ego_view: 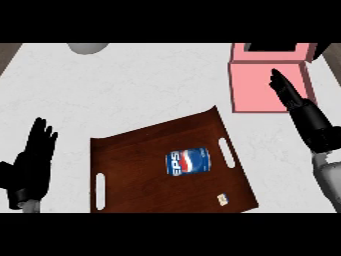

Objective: Pick the can from the tray and place it in the cardboard box

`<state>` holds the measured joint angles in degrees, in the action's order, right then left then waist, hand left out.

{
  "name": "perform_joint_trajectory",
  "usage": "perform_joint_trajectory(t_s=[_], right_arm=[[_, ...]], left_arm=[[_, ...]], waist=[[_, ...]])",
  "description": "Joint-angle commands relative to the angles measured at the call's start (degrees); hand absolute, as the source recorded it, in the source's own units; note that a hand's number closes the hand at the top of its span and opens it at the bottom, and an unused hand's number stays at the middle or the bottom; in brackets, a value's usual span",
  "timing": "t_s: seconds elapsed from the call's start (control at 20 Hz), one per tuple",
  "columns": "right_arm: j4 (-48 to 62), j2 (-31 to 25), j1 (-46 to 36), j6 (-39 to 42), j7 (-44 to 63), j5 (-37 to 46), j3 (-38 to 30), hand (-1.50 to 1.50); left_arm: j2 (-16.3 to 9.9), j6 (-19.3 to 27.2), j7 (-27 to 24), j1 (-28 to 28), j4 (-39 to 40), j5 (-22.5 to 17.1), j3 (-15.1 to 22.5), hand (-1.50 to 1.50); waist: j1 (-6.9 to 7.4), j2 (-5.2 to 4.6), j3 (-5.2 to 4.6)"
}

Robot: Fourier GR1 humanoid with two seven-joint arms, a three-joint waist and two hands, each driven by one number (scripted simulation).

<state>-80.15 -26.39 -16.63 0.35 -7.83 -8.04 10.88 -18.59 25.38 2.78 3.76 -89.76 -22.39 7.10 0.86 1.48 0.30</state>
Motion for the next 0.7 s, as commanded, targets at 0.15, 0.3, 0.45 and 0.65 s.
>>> perform_joint_trajectory(t_s=[0.15, 0.3, 0.45, 0.65], right_arm=[[-5.9, -2.8, -12.5, -1.7, 6.9, 23.7, 18.1, -1.5], [-5.3, -9.7, -17.0, 3.0, 9.5, 33.0, 22.9, -1.5], [-6.0, -10.6, -23.4, 7.5, 15.3, 42.3, 30.2, -1.5], [-7.5, -8.5, -32.4, 19.0, 21.1, 51.0, 40.5, -1.5]], left_arm=[[-7.4, -7.7, -3.4, -7.3, -3.3, 7.5, 6.1, 0.0], [-9.1, -10.1, -3.8, -9.3, -4.0, 9.3, 8.0, 0.0], [-11.0, -14.2, -4.4, -11.7, -4.6, 11.3, 11.3, 0.0], [-12.0, -16.7, -5.2, -14.1, -4.4, 13.0, 13.5, 0.0]], waist=[[2.65, 0.11, -1.55], [2.2, 2.01, -3.71], [2.22, 0.93, -2.48], [3.66, 0.22, -2.06]])
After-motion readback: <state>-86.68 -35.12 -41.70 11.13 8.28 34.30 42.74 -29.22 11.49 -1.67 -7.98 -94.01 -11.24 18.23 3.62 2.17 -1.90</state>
